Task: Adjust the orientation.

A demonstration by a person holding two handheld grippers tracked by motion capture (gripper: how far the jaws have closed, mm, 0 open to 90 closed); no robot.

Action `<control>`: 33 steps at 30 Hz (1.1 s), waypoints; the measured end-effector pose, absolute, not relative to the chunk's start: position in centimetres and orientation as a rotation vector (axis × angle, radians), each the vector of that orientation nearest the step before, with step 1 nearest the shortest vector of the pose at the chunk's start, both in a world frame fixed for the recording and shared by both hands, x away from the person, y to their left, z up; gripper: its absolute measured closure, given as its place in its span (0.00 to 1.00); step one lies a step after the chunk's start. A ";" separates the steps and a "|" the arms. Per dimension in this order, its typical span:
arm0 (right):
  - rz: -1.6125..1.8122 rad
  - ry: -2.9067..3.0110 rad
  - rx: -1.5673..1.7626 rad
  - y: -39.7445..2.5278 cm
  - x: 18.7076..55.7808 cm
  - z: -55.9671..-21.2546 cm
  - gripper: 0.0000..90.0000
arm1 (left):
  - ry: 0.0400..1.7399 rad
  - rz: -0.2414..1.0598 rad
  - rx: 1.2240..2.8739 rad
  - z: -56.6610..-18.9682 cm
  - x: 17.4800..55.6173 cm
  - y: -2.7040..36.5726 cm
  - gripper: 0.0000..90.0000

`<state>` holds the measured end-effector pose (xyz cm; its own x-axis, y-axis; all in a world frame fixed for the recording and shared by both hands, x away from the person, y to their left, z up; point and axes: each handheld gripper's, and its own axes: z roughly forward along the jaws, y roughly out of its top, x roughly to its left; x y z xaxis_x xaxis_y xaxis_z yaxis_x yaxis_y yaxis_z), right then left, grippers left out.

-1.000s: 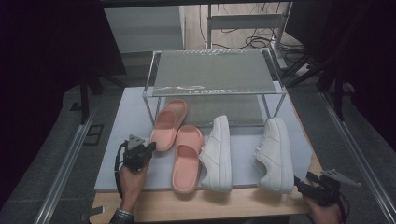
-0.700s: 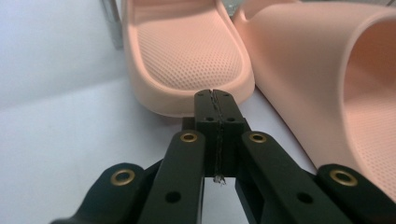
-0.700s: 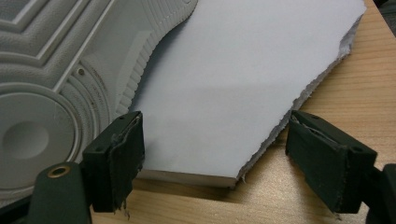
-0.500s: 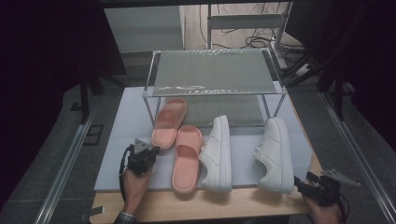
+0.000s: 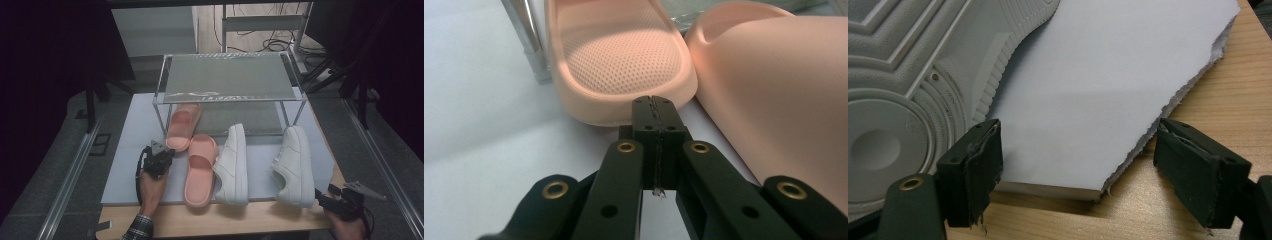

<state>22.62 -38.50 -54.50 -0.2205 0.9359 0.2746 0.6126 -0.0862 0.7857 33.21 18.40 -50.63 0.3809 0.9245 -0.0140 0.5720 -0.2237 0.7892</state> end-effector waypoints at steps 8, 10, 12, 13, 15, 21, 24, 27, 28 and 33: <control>1.220 1.831 1.676 -38.5 22.6 -54.5 0.22 | 1.292 0.627 1.936 -50.6 34.5 17.8 1.00; 1.220 1.831 1.678 -38.5 22.6 -54.5 0.22 | 1.291 0.632 1.944 -50.5 34.9 17.6 1.00; 1.220 1.831 1.678 -38.5 22.6 -54.5 0.22 | 1.291 0.646 1.959 -50.5 35.5 17.2 1.00; 1.220 1.831 1.676 -38.5 22.6 -54.5 0.22 | 1.291 0.646 1.959 -50.5 35.5 17.2 1.00; 1.220 1.831 1.676 -38.5 22.6 -54.5 0.22 | 1.293 0.653 1.965 -50.5 36.0 16.8 1.00; 1.221 1.832 1.676 -38.5 22.6 -54.5 0.22 | 1.297 0.655 1.976 -50.5 37.6 16.1 1.00; 1.222 1.832 1.676 -38.5 22.6 -54.5 0.22 | 1.303 0.656 1.984 -50.5 38.3 15.9 1.00; 1.223 1.832 1.677 -38.5 22.6 -54.5 0.22 | 1.310 0.659 1.982 -50.5 39.0 15.6 1.00; 1.223 1.832 1.678 -38.5 22.6 -54.5 0.22 | 1.313 0.658 1.982 -50.5 39.2 15.5 1.00; 1.224 1.833 1.678 -38.5 22.6 -54.5 0.22 | 1.324 0.649 1.990 -50.5 40.1 15.2 1.00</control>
